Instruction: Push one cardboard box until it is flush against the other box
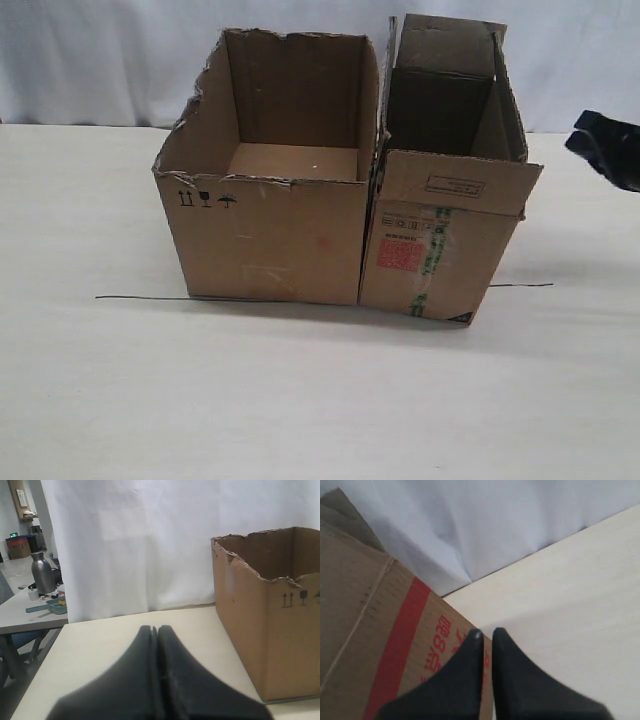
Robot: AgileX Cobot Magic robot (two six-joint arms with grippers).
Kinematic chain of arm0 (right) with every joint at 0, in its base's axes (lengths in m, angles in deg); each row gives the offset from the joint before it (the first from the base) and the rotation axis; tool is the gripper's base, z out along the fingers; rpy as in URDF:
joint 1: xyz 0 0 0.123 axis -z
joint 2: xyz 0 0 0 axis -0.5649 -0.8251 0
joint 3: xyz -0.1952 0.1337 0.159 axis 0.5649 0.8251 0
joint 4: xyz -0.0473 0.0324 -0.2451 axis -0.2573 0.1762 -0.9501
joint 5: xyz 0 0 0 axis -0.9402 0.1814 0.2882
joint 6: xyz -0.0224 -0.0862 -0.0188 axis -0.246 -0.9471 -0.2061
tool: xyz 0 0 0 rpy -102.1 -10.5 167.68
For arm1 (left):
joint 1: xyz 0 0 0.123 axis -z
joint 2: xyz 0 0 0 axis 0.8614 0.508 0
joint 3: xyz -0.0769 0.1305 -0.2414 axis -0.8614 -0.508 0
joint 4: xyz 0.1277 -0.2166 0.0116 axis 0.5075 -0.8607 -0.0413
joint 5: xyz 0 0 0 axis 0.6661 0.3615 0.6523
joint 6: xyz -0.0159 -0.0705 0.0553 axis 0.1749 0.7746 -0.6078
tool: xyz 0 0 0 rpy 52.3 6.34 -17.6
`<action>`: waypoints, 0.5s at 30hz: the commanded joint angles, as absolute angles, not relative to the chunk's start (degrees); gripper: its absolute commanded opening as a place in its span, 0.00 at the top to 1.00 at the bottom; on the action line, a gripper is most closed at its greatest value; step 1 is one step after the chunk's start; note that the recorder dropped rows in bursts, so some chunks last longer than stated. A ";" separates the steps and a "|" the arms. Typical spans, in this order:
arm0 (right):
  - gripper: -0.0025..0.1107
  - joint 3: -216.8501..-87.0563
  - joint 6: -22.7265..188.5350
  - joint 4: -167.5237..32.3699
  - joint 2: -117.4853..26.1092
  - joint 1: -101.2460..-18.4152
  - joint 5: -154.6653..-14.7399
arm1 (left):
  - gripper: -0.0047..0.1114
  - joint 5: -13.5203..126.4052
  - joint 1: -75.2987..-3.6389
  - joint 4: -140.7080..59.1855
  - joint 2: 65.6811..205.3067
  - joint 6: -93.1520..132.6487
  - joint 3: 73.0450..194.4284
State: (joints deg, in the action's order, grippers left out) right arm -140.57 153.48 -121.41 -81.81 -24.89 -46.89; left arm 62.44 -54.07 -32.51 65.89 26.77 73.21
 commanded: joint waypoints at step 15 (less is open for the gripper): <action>0.93 -158.97 166.71 -130.87 -103.67 -24.58 -27.43 | 0.96 61.66 -54.11 -32.43 65.68 26.77 73.05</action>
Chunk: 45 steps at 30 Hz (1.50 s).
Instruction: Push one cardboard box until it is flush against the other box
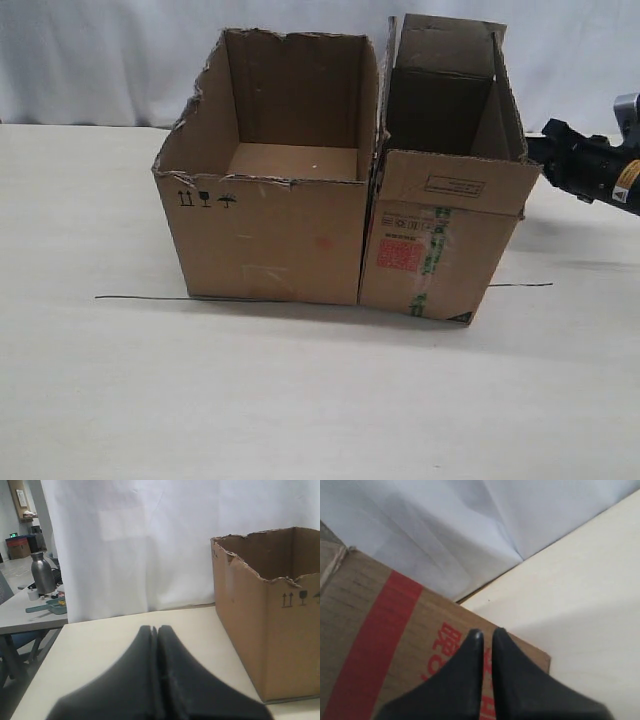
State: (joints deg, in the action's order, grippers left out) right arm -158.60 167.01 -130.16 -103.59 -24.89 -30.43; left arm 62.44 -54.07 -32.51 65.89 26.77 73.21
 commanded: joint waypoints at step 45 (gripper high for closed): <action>0.93 -118.24 145.63 -123.68 -68.56 -17.30 -20.40 | 0.96 61.71 -54.11 -32.43 65.68 26.77 73.05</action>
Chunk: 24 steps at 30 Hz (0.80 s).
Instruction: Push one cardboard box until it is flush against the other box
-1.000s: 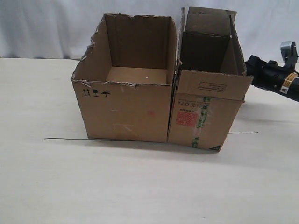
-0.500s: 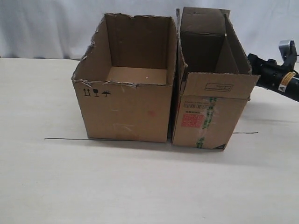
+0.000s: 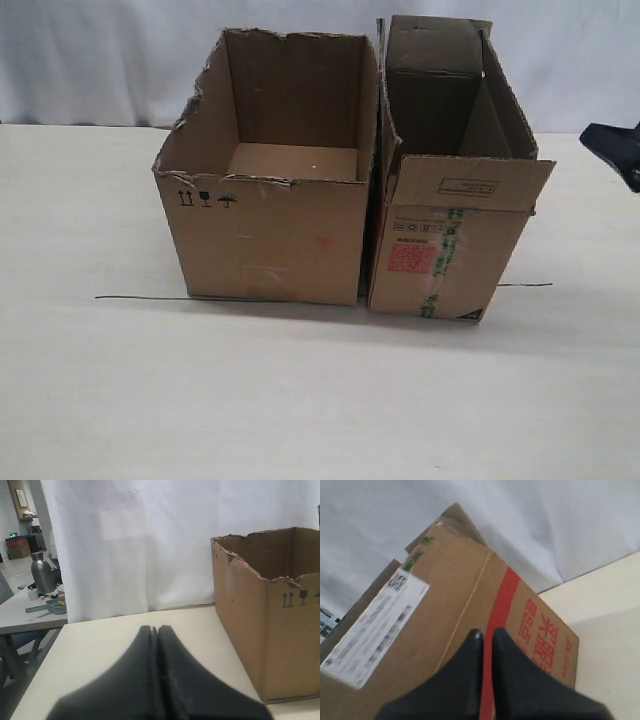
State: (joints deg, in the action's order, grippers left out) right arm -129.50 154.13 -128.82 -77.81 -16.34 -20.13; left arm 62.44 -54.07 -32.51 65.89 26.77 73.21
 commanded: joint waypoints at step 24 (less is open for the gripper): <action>0.93 -104.52 100.84 -73.06 -28.75 -57.51 -65.88 | 0.96 61.71 -54.11 -32.43 65.68 26.77 73.05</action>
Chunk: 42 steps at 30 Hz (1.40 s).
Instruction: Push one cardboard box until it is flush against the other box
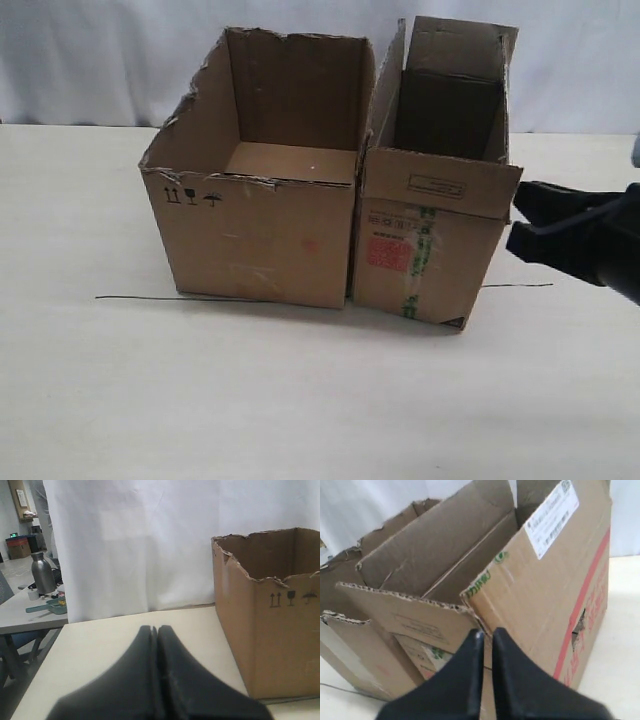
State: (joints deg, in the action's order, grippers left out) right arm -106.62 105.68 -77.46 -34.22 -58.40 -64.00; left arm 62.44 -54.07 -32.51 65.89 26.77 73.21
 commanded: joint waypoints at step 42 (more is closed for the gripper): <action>0.93 -87.06 103.83 -70.30 26.11 -38.58 -86.82 | 0.96 62.07 -54.11 -32.43 65.68 26.77 73.05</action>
State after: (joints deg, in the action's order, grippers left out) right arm -87.26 103.63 -71.97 25.94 -38.57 -86.49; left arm 62.44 -54.07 -32.51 65.89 26.77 73.21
